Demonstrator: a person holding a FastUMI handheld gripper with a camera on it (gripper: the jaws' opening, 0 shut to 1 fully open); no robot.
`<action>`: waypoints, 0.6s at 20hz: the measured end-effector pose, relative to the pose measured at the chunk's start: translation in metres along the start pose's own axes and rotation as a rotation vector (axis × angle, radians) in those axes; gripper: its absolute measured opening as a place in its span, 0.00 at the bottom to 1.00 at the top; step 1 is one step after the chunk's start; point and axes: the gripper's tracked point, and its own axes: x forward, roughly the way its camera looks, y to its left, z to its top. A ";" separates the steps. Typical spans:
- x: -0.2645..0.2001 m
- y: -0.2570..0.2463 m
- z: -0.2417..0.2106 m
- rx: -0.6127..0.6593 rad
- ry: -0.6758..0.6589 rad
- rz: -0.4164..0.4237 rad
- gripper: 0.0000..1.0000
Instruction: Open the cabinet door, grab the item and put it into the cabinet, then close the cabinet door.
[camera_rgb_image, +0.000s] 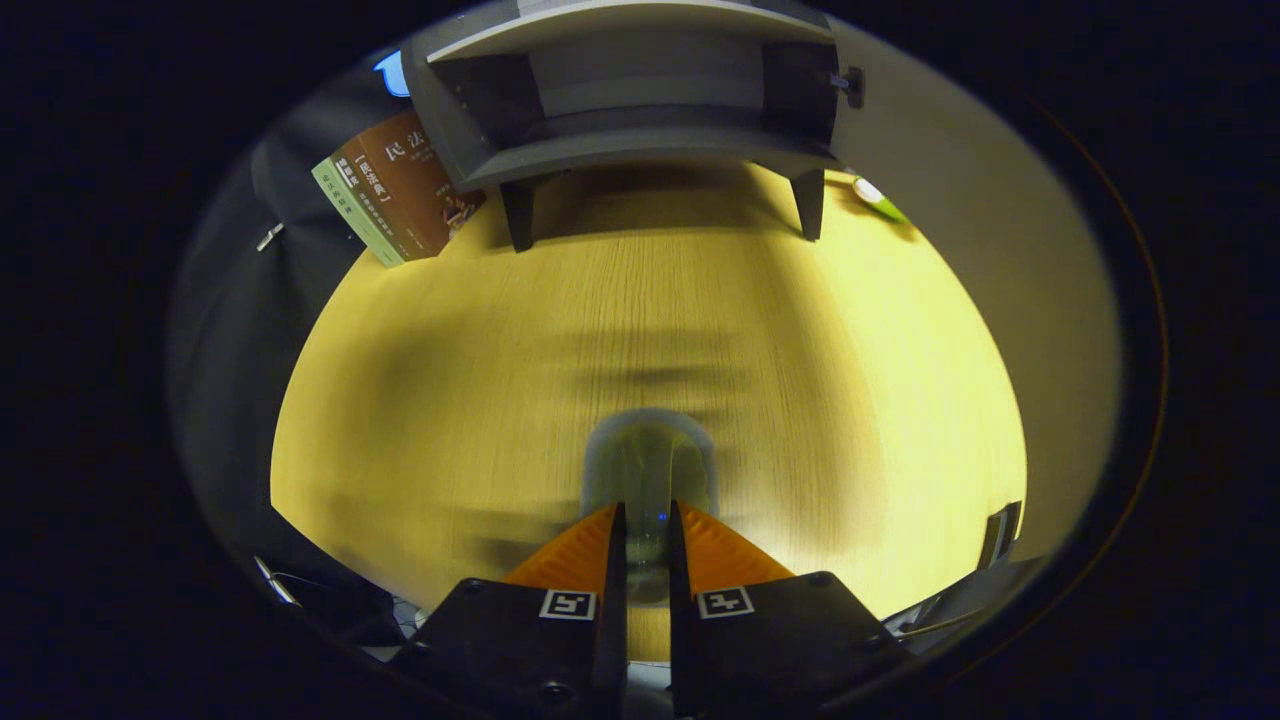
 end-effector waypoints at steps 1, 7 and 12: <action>-0.007 0.001 0.008 0.005 -0.017 -0.001 0.22; -0.071 0.023 0.077 0.021 -0.185 -0.031 0.22; -0.140 0.045 0.155 0.023 -0.397 -0.052 0.22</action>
